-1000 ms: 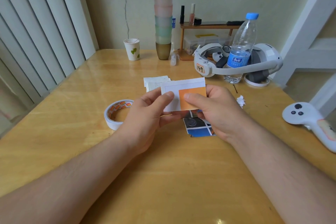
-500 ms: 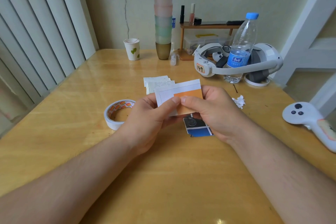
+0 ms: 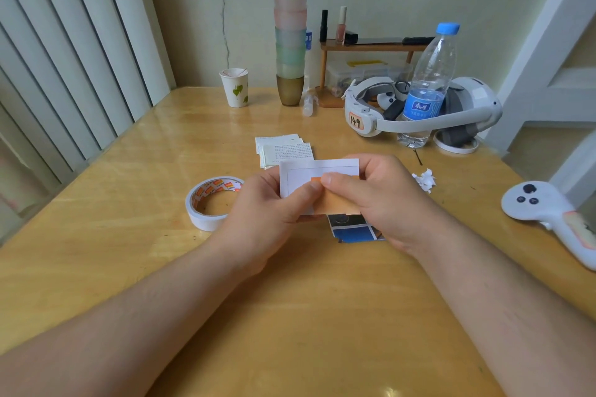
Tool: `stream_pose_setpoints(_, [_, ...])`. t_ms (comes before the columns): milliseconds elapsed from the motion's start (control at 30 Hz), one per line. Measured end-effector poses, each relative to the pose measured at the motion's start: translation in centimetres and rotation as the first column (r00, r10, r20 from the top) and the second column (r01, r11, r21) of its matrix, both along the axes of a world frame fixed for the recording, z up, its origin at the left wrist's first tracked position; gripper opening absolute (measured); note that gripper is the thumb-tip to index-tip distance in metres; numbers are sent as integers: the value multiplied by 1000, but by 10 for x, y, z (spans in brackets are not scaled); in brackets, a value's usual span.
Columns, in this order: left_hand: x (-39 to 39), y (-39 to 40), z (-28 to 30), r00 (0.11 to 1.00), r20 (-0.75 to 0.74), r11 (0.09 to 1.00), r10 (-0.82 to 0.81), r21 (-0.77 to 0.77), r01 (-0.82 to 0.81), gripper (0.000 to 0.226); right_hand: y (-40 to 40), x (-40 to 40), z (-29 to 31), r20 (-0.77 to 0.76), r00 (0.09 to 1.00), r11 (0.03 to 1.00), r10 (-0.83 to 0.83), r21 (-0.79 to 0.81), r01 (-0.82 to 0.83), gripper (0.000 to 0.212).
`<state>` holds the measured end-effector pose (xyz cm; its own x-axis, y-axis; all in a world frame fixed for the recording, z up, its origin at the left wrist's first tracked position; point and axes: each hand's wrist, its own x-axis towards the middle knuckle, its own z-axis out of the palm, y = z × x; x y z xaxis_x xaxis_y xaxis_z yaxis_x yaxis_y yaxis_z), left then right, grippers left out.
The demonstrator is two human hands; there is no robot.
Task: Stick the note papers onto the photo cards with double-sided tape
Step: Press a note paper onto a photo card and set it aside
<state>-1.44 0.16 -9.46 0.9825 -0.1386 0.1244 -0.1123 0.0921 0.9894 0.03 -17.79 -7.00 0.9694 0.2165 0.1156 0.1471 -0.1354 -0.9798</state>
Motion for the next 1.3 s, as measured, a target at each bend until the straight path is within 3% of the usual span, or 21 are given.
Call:
stream_pose_setpoints(267, [4, 4, -6, 1000, -20, 1000, 12, 17, -12, 34, -4, -1, 3, 131, 991, 983, 15, -186, 10, 20])
stream_pose_setpoints(400, [3, 4, -5, 999, 7, 996, -36, 76, 35, 35, -6, -1, 6, 172, 985, 988, -8, -153, 35, 29])
stream_pose_setpoints(600, [5, 5, -5, 995, 98, 992, -21, 130, 8, 33, -10, 2, 4, 195, 981, 984, 12, -175, 23, 19])
stream_pose_setpoints(767, [4, 5, -3, 980, 201, 982, -3, 185, -35, 30, -10, 2, 4, 146, 988, 991, 49, -133, -30, 25])
stream_pose_setpoints(933, [3, 6, -3, 971, 240, 976, 0, 211, -52, 28, -9, -1, 6, 69, 993, 994, 93, -62, -88, 3])
stream_pose_setpoints(1033, [3, 6, -4, 967, 253, 969, 26, 230, -86, 24, -8, 0, 6, 47, 997, 997, 66, -42, -64, 17])
stream_pose_setpoints(1133, [4, 6, -4, 967, 254, 965, 35, 242, -98, 25, -3, 1, 5, 71, 997, 1000, 4, -23, -3, 7])
stream_pose_setpoints(1300, [4, 6, -5, 968, 250, 938, 40, 325, -122, 35, 1, 5, 1, 92, 993, 997, -68, -31, 71, 21])
